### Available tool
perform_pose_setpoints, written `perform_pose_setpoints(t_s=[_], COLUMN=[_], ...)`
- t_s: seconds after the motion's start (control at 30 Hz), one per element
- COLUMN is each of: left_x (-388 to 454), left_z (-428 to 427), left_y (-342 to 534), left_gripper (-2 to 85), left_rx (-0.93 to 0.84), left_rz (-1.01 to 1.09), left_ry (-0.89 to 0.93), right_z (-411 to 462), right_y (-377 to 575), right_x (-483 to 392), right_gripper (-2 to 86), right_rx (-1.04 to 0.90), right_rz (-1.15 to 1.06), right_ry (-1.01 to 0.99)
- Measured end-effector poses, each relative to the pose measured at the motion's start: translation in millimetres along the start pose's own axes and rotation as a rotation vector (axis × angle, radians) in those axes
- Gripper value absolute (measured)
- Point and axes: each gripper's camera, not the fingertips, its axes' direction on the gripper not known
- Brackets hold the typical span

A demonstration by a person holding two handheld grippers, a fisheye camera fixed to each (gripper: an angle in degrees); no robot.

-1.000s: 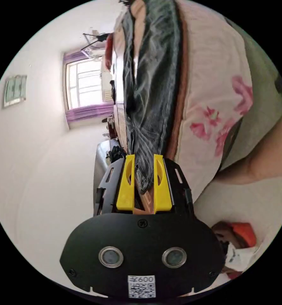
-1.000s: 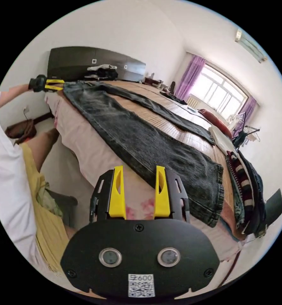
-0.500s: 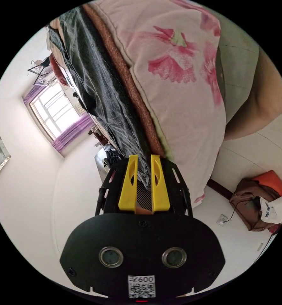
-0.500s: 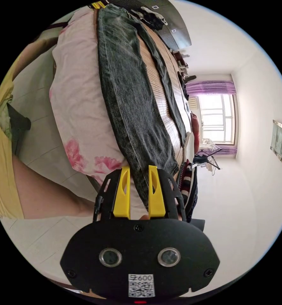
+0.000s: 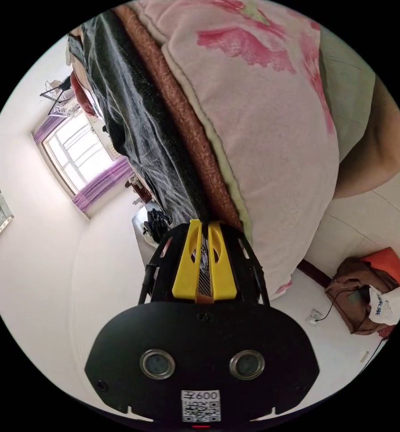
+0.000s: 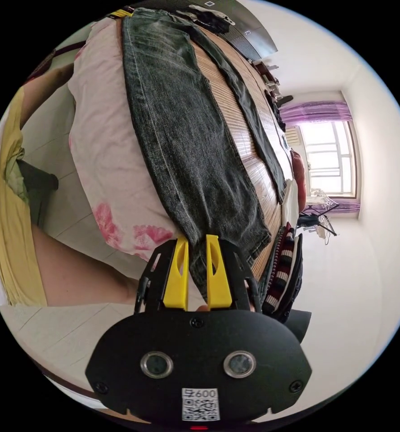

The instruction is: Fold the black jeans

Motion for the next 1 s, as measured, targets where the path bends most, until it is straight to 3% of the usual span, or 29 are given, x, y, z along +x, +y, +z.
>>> perform_pose_setpoints(t_s=[0.23, 0.37, 0.53, 0.9, 1.0], left_x=[24.5, 30.3, 62.4, 44.7, 37.9], left_z=[-21.6, -51.5, -92.8, -262.0, -293.3], left_y=[10.3, 50.7, 89.0, 253.3, 287.4], left_gripper=[1.6, 1.5, 1.4, 1.3, 1.3], left_rx=[-0.066, 0.003, 0.006, -0.035, -0.03], left_rz=[0.002, -0.106, -0.13, -0.805, -0.808], left_ry=[-0.012, 0.074, 0.032, 0.155, 0.162], right_z=[-51.3, -87.9, -136.7, -260.6, -298.6], right_y=[54.8, 71.2, 104.4, 162.4, 162.8], right_x=[-14.8, -24.7, -24.6, 35.3, 65.1], right_gripper=[0.7, -0.4, -0.8, -0.9, -0.9], right_rx=[0.162, 0.121, 0.115, 0.213, 0.246], right_rz=[0.167, 0.105, 0.035, 0.2, 0.253], right_ry=[0.021, 0.037, -0.033, 0.034, 0.107])
